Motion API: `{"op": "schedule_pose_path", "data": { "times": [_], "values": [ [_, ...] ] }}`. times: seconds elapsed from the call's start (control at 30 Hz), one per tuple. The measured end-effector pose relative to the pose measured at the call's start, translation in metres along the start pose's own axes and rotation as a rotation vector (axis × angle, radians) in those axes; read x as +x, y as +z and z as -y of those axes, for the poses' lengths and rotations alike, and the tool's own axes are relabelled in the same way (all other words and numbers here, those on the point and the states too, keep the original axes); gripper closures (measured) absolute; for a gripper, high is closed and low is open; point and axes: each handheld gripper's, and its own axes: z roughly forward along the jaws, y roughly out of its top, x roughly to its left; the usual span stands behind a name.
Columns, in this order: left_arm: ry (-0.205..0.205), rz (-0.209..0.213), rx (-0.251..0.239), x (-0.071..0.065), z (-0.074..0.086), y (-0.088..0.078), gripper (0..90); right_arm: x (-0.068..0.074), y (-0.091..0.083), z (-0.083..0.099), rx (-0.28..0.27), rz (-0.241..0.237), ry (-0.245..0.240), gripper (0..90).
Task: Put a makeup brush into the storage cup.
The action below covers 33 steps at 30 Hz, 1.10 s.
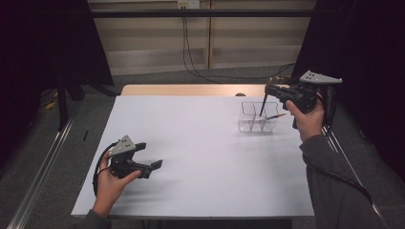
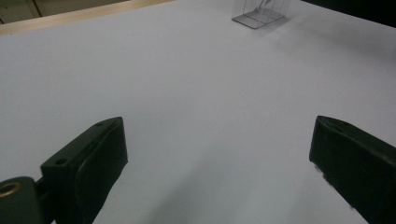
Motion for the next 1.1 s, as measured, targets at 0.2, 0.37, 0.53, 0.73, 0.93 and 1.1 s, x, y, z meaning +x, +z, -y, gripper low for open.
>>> {"op": "schedule_pose_path", "data": {
  "times": [0.2, 0.37, 0.53, 0.73, 0.93, 1.1],
  "values": [
    [-0.001, 0.000, 0.003, 0.001, 0.000, -0.001, 4.1, -0.004, -0.002, 0.000, 0.001, 0.029, 0.004, 84.6],
    [-0.008, 0.007, -0.011, 0.002, 0.000, -0.001, 4.1, -0.007, -0.003, 0.000, 0.004, 0.044, -0.001, 84.7],
    [-0.004, 0.002, -0.010, 0.002, 0.000, -0.002, 4.1, -0.010, -0.002, 0.003, 0.001, 0.068, 0.004, 84.7],
    [-0.002, 0.007, -0.012, 0.002, 0.000, -0.002, 3.8, -0.014, -0.002, 0.007, 0.001, 0.099, 0.010, 84.7],
    [-0.002, 0.013, -0.006, 0.001, 0.000, -0.002, 2.5, -0.015, -0.004, 0.009, -0.011, 0.122, 0.010, 84.6],
    [0.005, 0.013, -0.004, 0.001, 0.000, -0.002, 1.6, -0.016, -0.004, 0.011, -0.004, 0.122, 0.007, 84.6]
  ]
}}
